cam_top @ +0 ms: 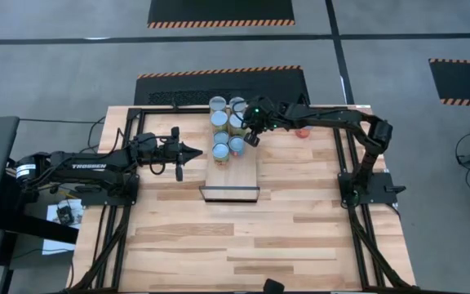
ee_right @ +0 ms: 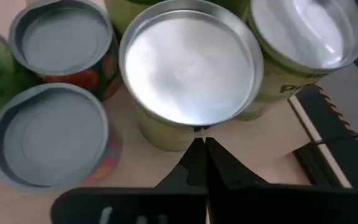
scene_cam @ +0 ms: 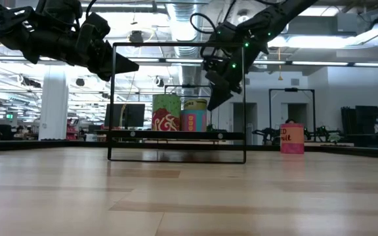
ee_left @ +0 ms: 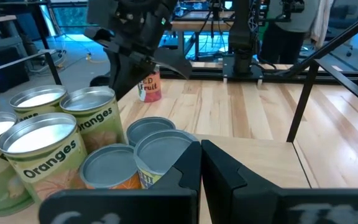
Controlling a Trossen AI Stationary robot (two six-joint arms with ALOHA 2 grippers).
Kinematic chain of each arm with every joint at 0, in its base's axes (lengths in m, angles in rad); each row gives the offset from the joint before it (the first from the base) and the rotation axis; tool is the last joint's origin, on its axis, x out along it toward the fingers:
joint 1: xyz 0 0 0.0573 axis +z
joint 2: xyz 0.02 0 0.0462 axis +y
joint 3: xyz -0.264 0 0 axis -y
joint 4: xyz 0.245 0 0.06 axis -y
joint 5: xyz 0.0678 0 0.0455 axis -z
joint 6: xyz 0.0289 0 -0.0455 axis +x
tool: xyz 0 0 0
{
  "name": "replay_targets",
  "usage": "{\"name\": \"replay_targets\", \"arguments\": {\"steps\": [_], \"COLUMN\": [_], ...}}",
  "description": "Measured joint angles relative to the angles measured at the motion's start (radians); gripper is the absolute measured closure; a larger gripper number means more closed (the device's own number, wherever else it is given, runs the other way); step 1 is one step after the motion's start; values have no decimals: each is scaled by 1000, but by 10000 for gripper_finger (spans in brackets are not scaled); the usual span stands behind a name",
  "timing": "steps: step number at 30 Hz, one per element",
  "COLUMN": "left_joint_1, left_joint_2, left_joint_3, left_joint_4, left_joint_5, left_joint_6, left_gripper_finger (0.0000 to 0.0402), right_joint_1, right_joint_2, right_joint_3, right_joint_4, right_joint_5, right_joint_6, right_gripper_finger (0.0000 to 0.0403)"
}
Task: Pick and place cans onto a shelf
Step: Put the canned oranges on the shelf aligned with the other canned oranges, then put the canned mixed fruit on the shelf
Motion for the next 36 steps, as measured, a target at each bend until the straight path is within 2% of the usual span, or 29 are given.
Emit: {"name": "replay_targets", "arguments": {"steps": [5,10,13,19,23,28,32,36], "left_joint_1": [0,0,0,0,0,0,0,0], "left_joint_2": [0,0,0,0,0,0,0,0], "left_joint_3": [0,0,0,0,0,0,0,0], "left_joint_4": [-1,-17,-30,-32,-17,11,9,2], "left_joint_5": [0,1,0,2,2,2,2,1], "left_joint_6": [0,-2,-1,-1,0,0,0,0], "left_gripper_finger": [400,400,400,400,400,400,400,400], "right_joint_1": [9,38,43,-65,-146,-210,-247,-281], "right_joint_2": [-1,-109,-198,-402,-482,-471,-413,-348], "right_joint_3": [0,2,-44,-244,-320,-329,-331,-332], "right_joint_4": [-3,-204,-320,-347,-337,-367,-406,-403], "right_joint_5": [0,-3,13,32,38,57,54,105], "right_joint_6": [-6,-44,-48,14,73,75,51,31], "right_gripper_finger": [393,397,397,397,387,352,310,269]}}
